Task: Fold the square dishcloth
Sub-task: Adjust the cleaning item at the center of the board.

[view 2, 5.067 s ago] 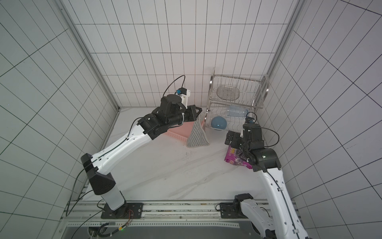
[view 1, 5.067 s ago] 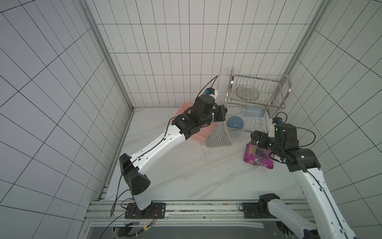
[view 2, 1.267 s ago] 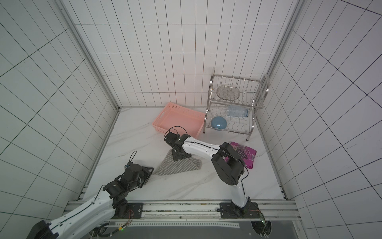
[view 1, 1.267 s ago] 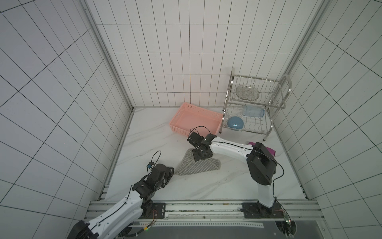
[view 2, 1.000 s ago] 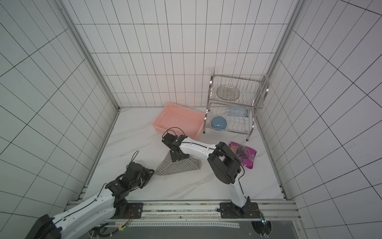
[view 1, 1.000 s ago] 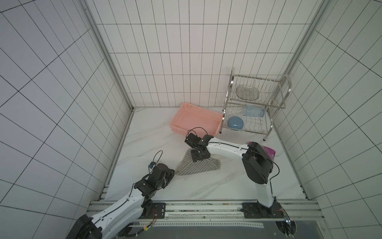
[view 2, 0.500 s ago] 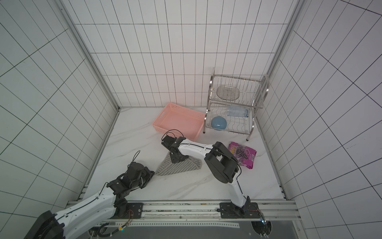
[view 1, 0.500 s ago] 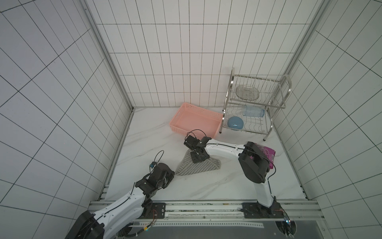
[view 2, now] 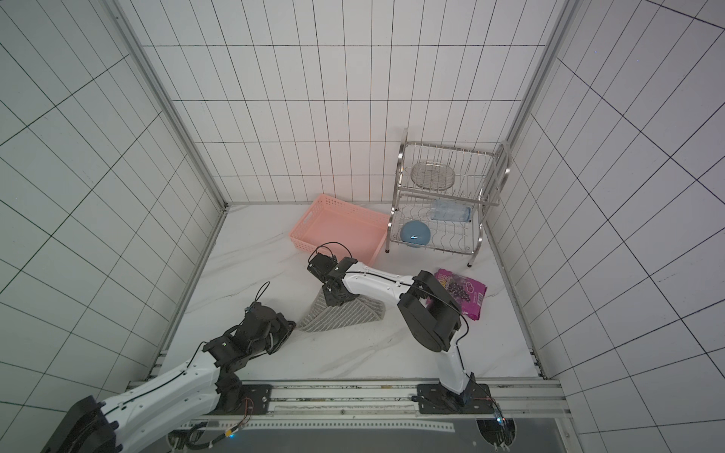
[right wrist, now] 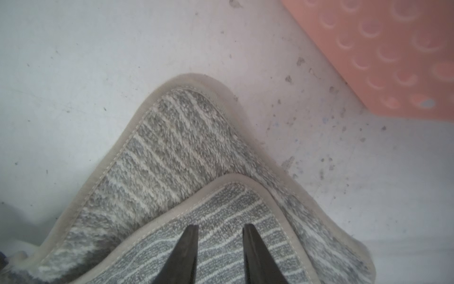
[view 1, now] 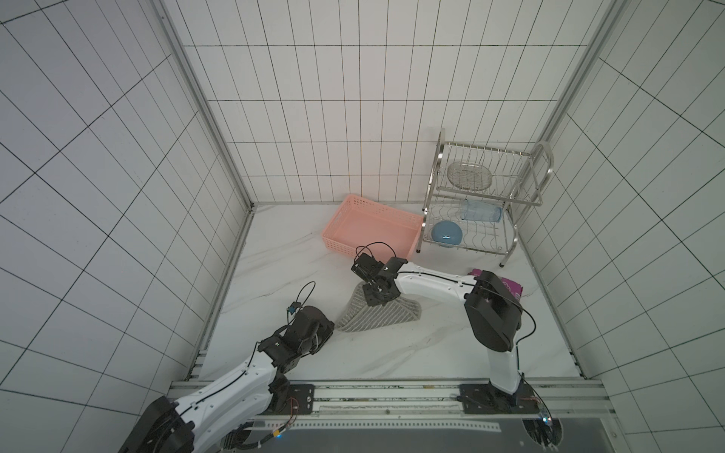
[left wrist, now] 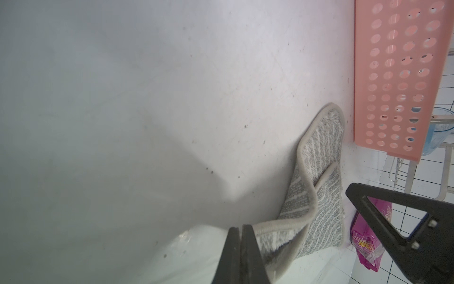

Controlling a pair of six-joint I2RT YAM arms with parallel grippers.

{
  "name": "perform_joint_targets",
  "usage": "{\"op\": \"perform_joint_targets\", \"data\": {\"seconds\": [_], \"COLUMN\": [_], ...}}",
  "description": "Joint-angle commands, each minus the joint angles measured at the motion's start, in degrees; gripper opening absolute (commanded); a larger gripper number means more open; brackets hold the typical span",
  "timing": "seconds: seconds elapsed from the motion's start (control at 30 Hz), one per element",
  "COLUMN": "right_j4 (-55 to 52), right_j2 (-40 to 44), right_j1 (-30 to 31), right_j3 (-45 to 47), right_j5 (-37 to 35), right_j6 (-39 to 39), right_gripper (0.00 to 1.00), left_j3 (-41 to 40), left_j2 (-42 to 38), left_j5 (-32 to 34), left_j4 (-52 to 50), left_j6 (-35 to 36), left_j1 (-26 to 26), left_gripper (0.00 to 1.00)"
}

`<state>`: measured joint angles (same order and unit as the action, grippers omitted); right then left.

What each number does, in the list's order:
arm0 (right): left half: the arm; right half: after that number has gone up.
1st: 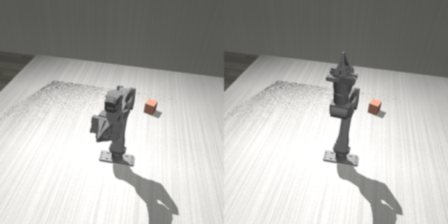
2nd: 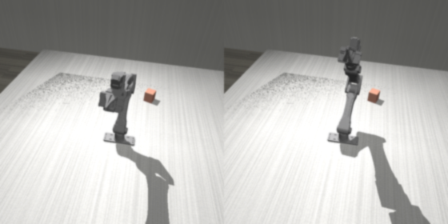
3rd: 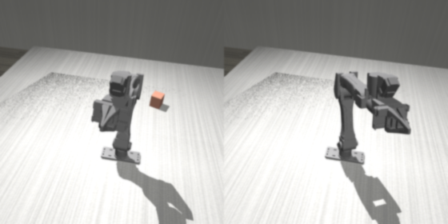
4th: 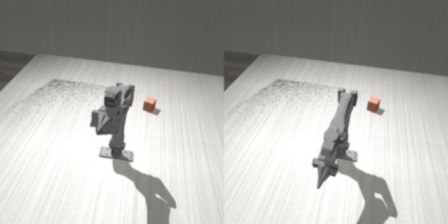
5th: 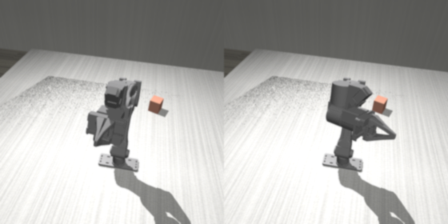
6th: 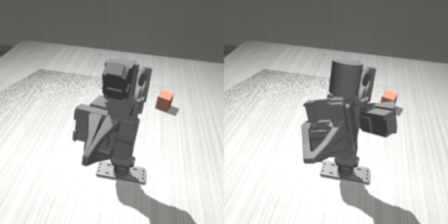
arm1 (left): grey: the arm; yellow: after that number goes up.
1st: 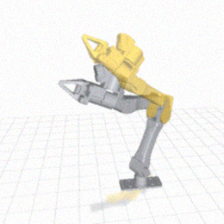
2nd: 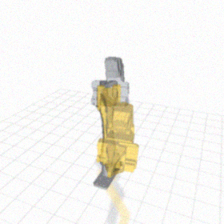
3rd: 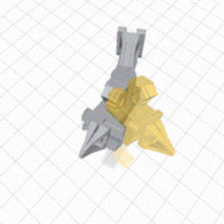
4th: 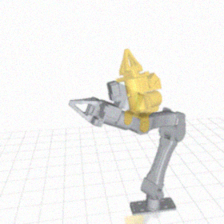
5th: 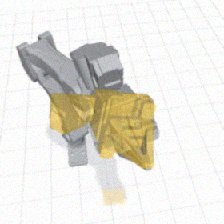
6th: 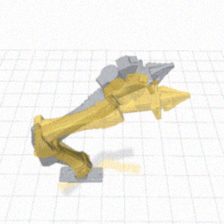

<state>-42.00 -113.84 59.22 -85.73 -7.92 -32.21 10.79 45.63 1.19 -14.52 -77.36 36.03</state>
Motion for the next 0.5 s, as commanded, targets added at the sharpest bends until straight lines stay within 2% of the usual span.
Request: {"op": "perform_joint_targets", "data": {"seconds": [0.0,0.13,0.27,0.4,0.47], "right_j4": [-2.1,-2.3,-2.3,-2.3,-2.3], "right_j2": [-2.2,-4.0,-5.5,-6.1,-6.2], "right_j1": [-1.1,-1.4,-1.5,-1.7,-1.7], "right_j3": [-2.0,-3.0,-3.7,-3.6,-3.4], "right_j5": [-0.9,-0.9,-1.1,-1.2,-1.2], "right_j6": [-0.4,-1.1,-1.1,-1.2,-1.2], "right_gripper": [0.43,0.55,0.63,0.65,0.61], "left_j3": [0.9,0.9,0.7,0.7,0.8], "left_j2": [0.2,0.5,1.2,2.4,2.8], "left_j5": [1.6,2.2,2.5,2.4,2.5], "left_j4": [-1.0,-0.9,-0.2,0.6,0.9], "left_j6": [0.3,-0.2,-0.5,-0.7,-0.8], "left_j1": [0.5,1.1,1.4,1.8,2.0], "left_gripper": [0.0,0.0,0.0,0.0,0.0]}}
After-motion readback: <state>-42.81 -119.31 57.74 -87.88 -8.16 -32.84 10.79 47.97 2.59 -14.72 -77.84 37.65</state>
